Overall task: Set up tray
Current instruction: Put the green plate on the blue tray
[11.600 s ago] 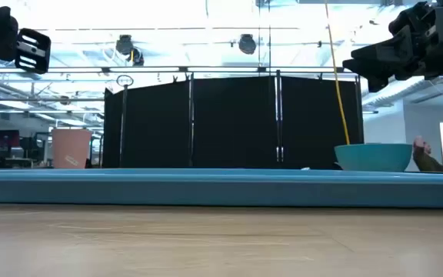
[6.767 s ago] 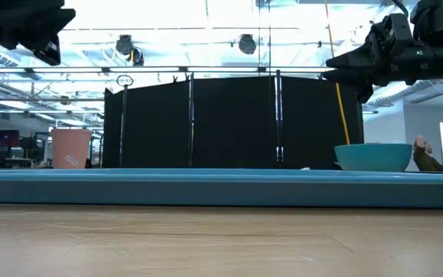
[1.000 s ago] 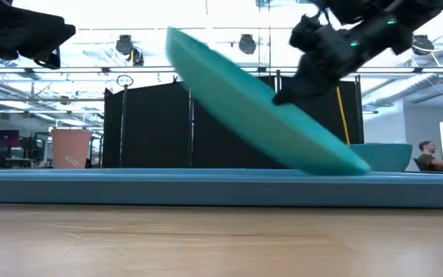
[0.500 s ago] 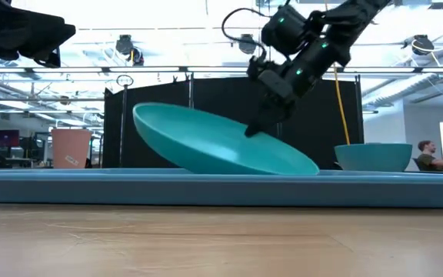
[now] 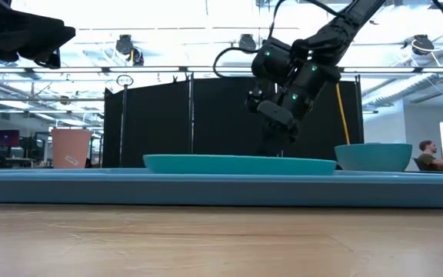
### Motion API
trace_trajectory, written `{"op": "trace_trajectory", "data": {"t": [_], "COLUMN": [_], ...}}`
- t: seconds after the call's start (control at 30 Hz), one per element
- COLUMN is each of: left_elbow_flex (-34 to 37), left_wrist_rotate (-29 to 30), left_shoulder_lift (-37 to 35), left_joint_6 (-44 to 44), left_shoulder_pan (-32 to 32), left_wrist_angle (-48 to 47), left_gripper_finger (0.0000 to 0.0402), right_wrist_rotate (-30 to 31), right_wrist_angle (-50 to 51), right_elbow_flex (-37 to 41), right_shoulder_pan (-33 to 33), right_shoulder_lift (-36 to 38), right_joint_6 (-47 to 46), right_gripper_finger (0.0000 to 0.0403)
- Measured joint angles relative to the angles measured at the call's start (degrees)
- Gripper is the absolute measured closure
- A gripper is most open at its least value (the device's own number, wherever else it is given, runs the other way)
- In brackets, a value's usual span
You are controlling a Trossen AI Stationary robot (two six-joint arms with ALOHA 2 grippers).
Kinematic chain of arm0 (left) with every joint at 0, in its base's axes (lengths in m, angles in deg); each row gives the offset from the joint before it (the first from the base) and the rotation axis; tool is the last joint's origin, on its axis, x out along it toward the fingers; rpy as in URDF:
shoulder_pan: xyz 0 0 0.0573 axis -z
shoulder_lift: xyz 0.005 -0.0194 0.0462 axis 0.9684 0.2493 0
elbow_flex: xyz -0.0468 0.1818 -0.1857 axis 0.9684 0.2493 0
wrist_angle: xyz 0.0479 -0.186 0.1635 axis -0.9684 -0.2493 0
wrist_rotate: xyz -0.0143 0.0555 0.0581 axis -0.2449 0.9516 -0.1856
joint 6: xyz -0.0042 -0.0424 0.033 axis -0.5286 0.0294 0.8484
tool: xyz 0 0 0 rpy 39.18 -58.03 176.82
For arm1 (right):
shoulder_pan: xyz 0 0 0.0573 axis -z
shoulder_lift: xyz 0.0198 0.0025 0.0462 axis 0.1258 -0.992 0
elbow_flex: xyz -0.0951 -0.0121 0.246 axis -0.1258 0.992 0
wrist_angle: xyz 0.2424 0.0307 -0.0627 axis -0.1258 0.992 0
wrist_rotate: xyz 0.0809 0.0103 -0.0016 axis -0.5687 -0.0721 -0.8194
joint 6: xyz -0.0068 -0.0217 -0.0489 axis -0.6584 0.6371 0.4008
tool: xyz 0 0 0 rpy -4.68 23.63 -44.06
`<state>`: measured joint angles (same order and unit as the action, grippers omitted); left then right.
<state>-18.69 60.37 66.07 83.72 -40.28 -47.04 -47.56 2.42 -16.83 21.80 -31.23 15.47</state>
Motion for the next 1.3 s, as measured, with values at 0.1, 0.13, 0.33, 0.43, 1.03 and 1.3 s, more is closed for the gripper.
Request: {"op": "trace_trajectory", "data": {"t": [0.1, 0.13, 0.33, 0.43, 1.03, 1.3], "left_elbow_flex": [0.0, 0.0, 0.0, 0.0, 0.0, 0.0], "left_wrist_rotate": [0.0, 0.0, 0.0, 0.0, 0.0, 0.0], "left_shoulder_lift": [0.0, 0.0, 0.0, 0.0, 0.0, 0.0], "left_joint_6": [0.0, 0.0, 0.0, -0.1, -0.3, -0.4], "left_shoulder_pan": [0.0, 0.0, 0.0, 0.0, 0.0, 0.0], "left_wrist_angle": [0.0, 0.0, 0.0, 0.0, -0.3, -0.3], "left_gripper_finger": [0.0295, 0.0295, 0.0295, 0.0295, 0.0295, 0.0295], "right_wrist_rotate": [-0.1, -0.1, -2.6, -2.7, -5.4, -5.7], "right_wrist_angle": [0.0, -0.1, -1.7, -1.7, -4.5, -4.7], "right_elbow_flex": [0.0, 0.0, 0.0, 0.0, 0.1, 0.5], "right_shoulder_pan": [-0.2, -0.3, -0.7, -0.8, -0.8, -0.8], "right_shoulder_lift": [-0.1, -0.1, -0.1, -0.1, -0.1, -0.1], "right_joint_6": [0.0, 0.0, 0.2, 0.2, 0.1, 0.1], "right_gripper_finger": [0.0403, 0.0403, 0.0403, 0.0403, 0.0403, 0.0401]}}
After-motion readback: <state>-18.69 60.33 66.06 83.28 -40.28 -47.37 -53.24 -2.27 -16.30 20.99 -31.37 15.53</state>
